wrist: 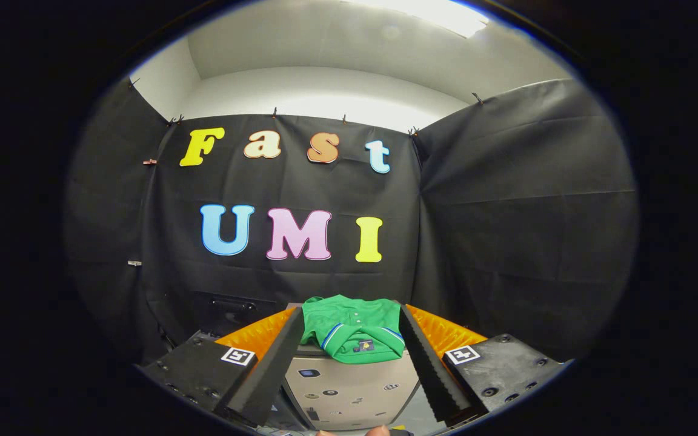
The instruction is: Put the clothes into the washing machine and then close the washing machine lid.
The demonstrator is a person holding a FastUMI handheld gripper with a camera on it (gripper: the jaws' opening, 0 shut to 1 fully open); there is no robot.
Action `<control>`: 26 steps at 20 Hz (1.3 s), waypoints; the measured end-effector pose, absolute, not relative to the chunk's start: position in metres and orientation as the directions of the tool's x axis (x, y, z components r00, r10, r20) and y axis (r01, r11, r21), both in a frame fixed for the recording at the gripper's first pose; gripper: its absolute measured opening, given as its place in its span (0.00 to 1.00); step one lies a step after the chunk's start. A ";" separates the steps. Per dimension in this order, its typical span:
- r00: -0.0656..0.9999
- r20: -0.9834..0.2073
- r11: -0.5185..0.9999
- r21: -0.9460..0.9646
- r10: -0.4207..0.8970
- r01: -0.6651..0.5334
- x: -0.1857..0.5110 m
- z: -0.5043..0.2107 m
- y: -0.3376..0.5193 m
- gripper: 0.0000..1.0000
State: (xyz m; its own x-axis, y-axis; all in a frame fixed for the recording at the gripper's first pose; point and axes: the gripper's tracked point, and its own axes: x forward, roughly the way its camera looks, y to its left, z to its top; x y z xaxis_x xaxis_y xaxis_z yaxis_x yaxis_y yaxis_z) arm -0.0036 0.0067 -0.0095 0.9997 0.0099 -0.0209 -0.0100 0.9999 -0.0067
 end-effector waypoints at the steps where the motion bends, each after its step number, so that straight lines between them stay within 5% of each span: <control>1: 1.000 -0.022 1.000 -0.007 0.010 -0.010 -0.005 -0.010 0.007 0.98; 12: 0.997 -0.075 0.999 -0.020 0.035 -0.037 0.040 -0.021 0.008 0.98; 26: 0.916 -0.378 0.983 -0.068 0.135 -0.173 0.206 -0.093 0.033 0.99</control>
State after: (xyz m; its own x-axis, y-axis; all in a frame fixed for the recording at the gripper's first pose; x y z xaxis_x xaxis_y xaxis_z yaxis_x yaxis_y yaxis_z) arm 0.2056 0.0330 -0.0935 0.9159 0.1348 -0.3781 -0.1728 0.9826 -0.0683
